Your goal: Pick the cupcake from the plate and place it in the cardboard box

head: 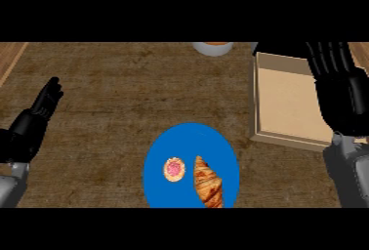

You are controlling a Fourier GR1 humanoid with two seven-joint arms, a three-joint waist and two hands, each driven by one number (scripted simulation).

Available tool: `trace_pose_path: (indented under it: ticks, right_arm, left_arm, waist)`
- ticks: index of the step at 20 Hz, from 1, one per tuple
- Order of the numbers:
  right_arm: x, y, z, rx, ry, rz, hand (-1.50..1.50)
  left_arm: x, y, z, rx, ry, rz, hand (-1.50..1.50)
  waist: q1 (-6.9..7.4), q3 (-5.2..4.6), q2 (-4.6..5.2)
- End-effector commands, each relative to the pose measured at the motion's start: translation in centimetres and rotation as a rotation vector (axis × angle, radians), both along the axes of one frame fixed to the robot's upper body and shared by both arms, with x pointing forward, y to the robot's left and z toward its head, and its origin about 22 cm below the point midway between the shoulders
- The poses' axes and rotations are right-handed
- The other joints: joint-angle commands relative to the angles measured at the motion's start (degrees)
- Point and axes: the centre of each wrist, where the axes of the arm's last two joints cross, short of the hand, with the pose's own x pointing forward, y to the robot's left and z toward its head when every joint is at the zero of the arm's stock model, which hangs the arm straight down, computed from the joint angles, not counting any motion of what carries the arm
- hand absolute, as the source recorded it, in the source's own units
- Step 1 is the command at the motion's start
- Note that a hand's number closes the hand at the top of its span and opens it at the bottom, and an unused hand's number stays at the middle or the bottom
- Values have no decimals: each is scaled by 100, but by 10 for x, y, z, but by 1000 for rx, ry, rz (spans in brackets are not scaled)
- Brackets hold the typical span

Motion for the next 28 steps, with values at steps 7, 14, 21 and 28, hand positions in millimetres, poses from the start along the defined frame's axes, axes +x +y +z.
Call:
trace_pose_path:
  ticks: [7, 14, 21, 28]
  right_arm:
    - [-31, 12, 39, -600, -7, -113, -150]
    - [-93, 52, -5, -667, -131, -23, -150]
    - [-96, 72, 8, -976, -108, 43, -150]
    - [-110, 125, 20, -1350, 12, 171, -150]
  left_arm:
    - [6, -36, 15, 49, -63, -243, 0]
    - [1, -48, 12, 47, -71, -304, 0]
    - [13, -63, 17, 54, -85, -286, 0]
    - [11, -56, 2, 60, -59, -302, 0]
  waist:
    - [-221, 139, -183]
    - [18, 209, -112]
    - [50, 204, -94]
    - [99, 190, -89]
